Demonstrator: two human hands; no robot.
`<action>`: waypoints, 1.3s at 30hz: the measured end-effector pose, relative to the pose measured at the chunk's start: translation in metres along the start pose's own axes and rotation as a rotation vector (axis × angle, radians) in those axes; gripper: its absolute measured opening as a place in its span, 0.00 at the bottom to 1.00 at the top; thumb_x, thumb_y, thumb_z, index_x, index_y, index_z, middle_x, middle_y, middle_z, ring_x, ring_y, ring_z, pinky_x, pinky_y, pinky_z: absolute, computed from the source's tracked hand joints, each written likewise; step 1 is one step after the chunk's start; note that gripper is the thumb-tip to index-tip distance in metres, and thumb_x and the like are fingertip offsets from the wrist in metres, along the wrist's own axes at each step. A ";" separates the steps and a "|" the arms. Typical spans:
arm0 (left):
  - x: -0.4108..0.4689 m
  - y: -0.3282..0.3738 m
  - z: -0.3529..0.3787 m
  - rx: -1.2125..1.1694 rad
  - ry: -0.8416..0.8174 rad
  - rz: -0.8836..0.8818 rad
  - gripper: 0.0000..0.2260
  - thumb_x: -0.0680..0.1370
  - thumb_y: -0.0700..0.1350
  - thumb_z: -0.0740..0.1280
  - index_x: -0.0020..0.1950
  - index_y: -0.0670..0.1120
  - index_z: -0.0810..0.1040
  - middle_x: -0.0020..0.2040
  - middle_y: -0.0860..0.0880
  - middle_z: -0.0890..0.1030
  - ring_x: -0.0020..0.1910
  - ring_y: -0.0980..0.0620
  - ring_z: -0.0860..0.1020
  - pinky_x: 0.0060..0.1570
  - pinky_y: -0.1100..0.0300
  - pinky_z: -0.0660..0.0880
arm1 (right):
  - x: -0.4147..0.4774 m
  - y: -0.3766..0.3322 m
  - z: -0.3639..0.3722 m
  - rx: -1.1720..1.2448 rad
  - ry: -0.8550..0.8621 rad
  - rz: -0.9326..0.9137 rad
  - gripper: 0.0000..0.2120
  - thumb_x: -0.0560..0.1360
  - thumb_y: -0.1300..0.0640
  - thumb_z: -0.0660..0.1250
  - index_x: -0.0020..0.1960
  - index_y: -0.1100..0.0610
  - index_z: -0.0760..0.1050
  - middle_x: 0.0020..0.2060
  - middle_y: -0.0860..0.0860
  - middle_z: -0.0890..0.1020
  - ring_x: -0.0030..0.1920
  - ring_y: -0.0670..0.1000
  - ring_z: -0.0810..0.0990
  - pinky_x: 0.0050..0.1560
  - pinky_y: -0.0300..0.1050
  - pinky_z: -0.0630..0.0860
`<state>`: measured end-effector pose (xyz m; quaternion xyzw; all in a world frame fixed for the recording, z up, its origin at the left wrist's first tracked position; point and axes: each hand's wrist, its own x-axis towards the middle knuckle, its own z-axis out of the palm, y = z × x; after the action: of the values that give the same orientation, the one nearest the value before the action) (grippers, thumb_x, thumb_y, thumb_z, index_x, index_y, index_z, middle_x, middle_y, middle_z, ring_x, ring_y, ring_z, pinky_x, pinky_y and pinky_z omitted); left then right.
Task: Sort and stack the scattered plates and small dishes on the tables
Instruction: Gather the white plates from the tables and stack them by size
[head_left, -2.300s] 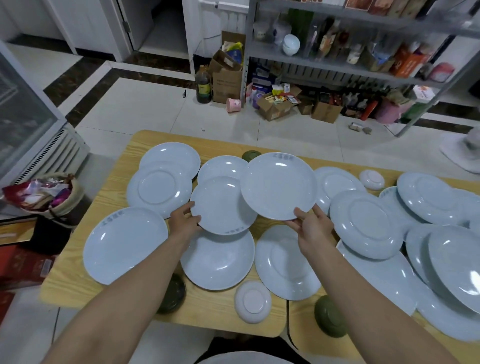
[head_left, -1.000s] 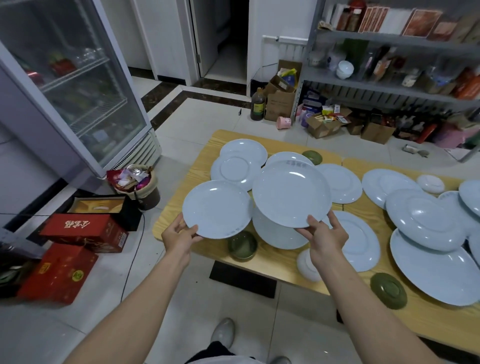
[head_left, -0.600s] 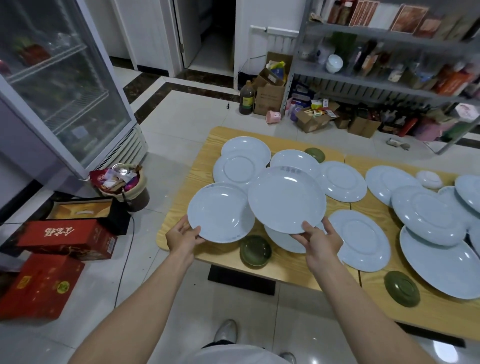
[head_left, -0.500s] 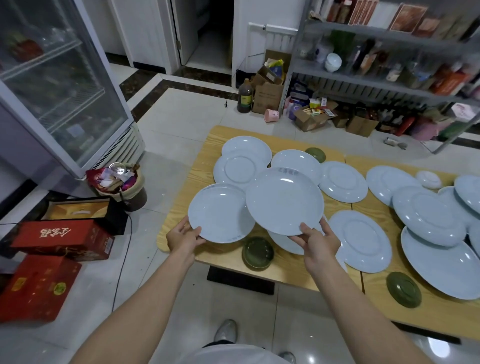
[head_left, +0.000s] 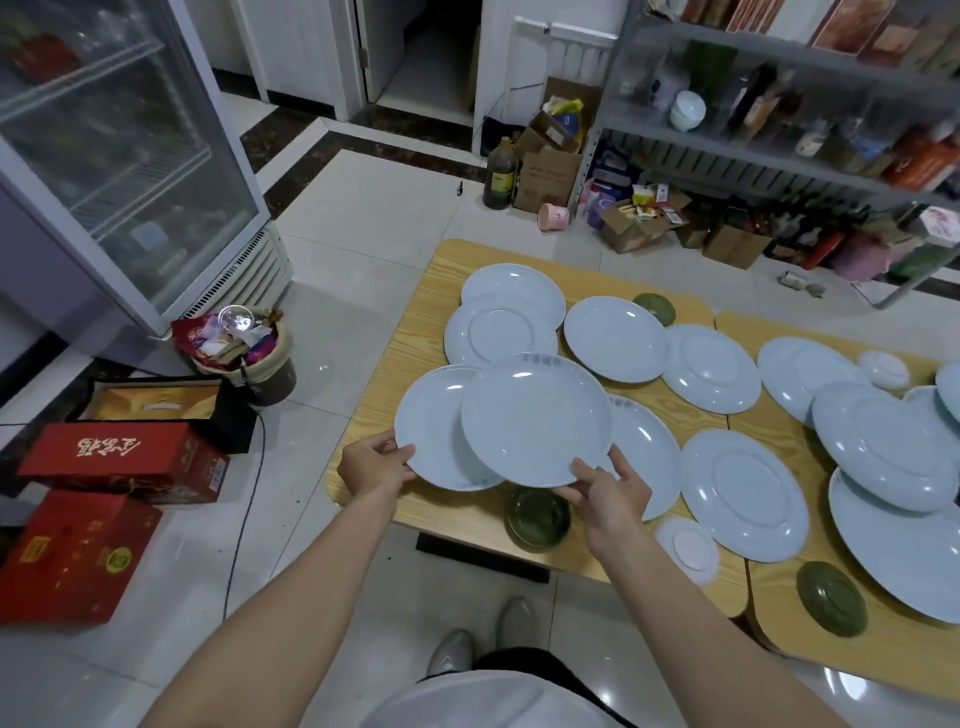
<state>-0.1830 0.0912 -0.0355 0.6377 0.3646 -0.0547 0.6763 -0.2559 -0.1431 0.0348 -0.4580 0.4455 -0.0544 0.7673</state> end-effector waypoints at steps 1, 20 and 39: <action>0.002 0.000 0.000 0.008 -0.001 -0.007 0.21 0.69 0.28 0.75 0.61 0.36 0.80 0.43 0.47 0.82 0.39 0.46 0.83 0.28 0.60 0.80 | 0.001 0.001 0.003 -0.015 -0.009 0.010 0.33 0.73 0.72 0.70 0.74 0.54 0.67 0.60 0.58 0.81 0.38 0.54 0.87 0.37 0.51 0.84; 0.009 0.001 -0.004 0.059 -0.069 -0.066 0.16 0.75 0.31 0.71 0.63 0.37 0.78 0.51 0.39 0.83 0.38 0.42 0.84 0.32 0.57 0.82 | 0.030 0.019 0.042 -0.271 -0.129 0.126 0.33 0.73 0.71 0.72 0.74 0.52 0.69 0.59 0.52 0.77 0.48 0.57 0.84 0.36 0.50 0.84; 0.000 0.008 0.001 0.071 -0.002 -0.090 0.11 0.78 0.35 0.69 0.61 0.38 0.81 0.49 0.44 0.82 0.34 0.44 0.83 0.26 0.63 0.78 | 0.055 0.034 0.053 -0.653 -0.082 -0.019 0.31 0.69 0.65 0.78 0.70 0.55 0.74 0.38 0.45 0.78 0.40 0.46 0.78 0.52 0.44 0.78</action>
<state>-0.1780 0.0916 -0.0287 0.6443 0.3900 -0.0986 0.6505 -0.1951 -0.1162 -0.0161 -0.6859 0.4037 0.1025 0.5967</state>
